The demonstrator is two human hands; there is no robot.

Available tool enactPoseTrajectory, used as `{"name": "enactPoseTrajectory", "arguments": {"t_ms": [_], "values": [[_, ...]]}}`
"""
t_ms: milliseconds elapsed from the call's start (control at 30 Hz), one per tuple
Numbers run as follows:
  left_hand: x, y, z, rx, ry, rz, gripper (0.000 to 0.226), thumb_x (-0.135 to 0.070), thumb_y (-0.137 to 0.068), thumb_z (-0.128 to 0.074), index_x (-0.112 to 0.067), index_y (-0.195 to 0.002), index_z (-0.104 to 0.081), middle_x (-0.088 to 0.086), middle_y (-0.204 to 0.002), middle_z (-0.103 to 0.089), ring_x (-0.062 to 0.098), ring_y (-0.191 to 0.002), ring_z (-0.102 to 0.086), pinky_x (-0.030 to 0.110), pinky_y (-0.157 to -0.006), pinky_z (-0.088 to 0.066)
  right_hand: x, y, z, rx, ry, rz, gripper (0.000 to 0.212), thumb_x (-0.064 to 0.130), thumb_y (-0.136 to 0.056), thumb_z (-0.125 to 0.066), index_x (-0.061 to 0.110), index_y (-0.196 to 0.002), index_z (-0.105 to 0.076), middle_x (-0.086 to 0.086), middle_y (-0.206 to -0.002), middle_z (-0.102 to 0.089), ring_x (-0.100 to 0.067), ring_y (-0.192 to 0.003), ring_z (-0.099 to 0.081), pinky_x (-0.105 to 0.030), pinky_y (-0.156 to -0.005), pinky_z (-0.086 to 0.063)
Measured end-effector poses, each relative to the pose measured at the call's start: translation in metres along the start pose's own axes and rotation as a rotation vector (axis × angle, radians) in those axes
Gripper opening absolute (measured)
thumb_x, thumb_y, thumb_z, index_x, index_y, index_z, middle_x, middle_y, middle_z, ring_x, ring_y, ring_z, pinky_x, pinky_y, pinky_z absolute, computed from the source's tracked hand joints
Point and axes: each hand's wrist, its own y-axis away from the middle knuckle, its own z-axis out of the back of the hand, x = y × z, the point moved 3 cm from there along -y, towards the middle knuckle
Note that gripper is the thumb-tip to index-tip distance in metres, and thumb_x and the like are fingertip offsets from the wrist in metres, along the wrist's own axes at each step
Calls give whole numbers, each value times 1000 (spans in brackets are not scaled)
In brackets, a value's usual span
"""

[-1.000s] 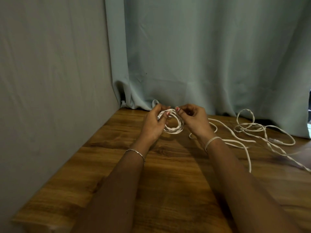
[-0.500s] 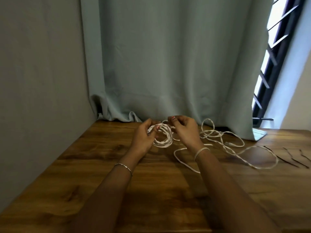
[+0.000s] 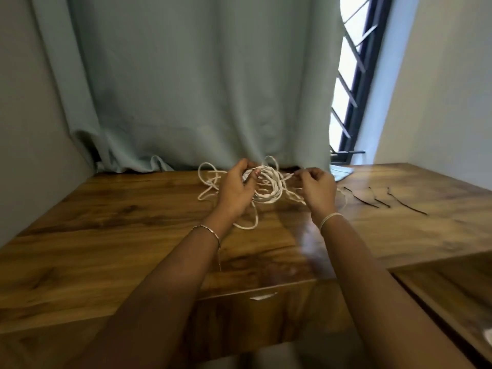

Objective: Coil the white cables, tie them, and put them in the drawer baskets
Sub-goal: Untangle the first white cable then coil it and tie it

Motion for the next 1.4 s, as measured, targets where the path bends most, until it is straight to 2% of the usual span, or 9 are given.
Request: {"name": "enactPoseTrajectory", "arguments": {"t_ms": [133, 267, 467, 667, 800, 933, 1033, 1267, 1400], "values": [[-5, 7, -54, -25, 45, -32, 8, -30, -90, -56, -28, -95, -61, 3, -90, -71, 23, -81, -69, 45, -77, -57, -33, -4, 59, -136, 126, -73, 31, 34, -81, -50, 12, -68, -68, -7, -72, -71, -30, -76, -66, -44, -76, -54], [0, 7, -96, -26, 86, -16, 9, -20, -93, -57, -24, -99, -63, 0, -88, -69, 23, -78, -68, 45, -76, -56, -67, -20, 102, -212, 269, -158, 24, 24, -92, -50, 12, -89, -71, -5, -84, -69, -25, -87, -62, -27, -72, -38], [11, -3, -132, 19, 113, -1, 16, -11, -95, -57, -24, -101, -61, 4, -99, -70, 20, -90, -68, 35, -80, -56, -87, -55, 130, -266, 505, -159, 16, 22, -94, -52, 14, -99, -65, -5, -96, -66, -26, -95, -61, -32, -78, -46], [35, -15, -139, 21, 135, 28, 17, -13, -95, -56, -28, -102, -60, 2, -98, -70, 23, -88, -69, 44, -81, -57, -118, -93, 131, -160, 807, -100, 28, 8, -89, -53, 17, -111, -68, -6, -110, -69, -26, -106, -61, -35, -90, -51], [38, -18, -139, 15, 216, 44, 11, -16, -97, -56, -22, -103, -62, 1, -96, -71, 23, -84, -70, 40, -78, -58, -128, -112, 117, -72, 1053, -60, 28, 28, -94, -53, 15, -117, -64, -10, -125, -58, -31, -120, -50, -39, -99, -41], [40, -19, -139, 29, 248, 33, 20, -12, -97, -55, -31, -92, -60, -3, -90, -69, 19, -76, -67, 26, -69, -55, -131, -122, 111, -87, 1210, -71, 35, 37, -95, -49, 13, -116, -63, -11, -128, -55, -32, -124, -46, -41, -101, -36], [40, -19, -139, 31, 254, 41, 22, -11, -97, -55, -31, -90, -59, -4, -88, -68, 15, -74, -66, 19, -65, -53, -131, -127, 111, -115, 1229, -44, 31, 33, -92, -53, 13, -112, -66, -10, -120, -61, -30, -118, -52, -40, -98, -39], [40, -18, -139, 45, 259, 50, 17, -12, -97, -55, -27, -101, -61, -7, -94, -68, 18, -79, -68, 26, -70, -56, -127, -121, 112, -143, 1175, -39, 21, 23, -94, -54, 12, -110, -61, -10, -115, -61, -30, -113, -54, -40, -94, -42], [37, -15, -136, 53, 245, 53, 17, -12, -97, -55, -27, -102, -61, -8, -95, -68, 19, -80, -68, 29, -72, -56, -123, -117, 111, -207, 650, -111, 15, 18, -95, -56, 7, -104, -60, -11, -106, -65, -29, -102, -60, -37, -86, -46]]}}
